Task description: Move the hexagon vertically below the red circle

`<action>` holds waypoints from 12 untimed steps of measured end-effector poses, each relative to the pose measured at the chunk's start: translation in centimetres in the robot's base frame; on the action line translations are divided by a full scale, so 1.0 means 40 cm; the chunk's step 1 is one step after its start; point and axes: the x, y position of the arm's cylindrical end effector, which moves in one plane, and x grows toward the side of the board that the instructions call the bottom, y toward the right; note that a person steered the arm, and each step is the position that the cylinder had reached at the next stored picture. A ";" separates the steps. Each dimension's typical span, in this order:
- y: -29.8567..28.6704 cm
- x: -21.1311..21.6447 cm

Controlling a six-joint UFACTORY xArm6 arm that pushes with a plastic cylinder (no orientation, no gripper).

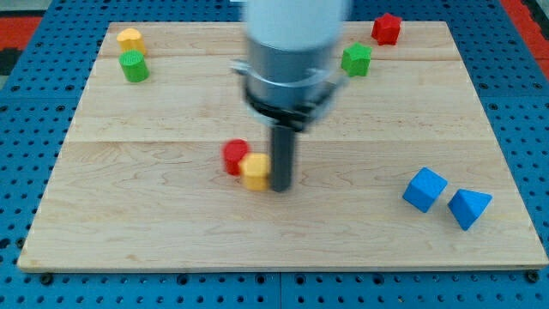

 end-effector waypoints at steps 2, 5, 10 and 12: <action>-0.215 -0.152; -0.451 -0.108; -0.332 -0.116; -0.409 -0.006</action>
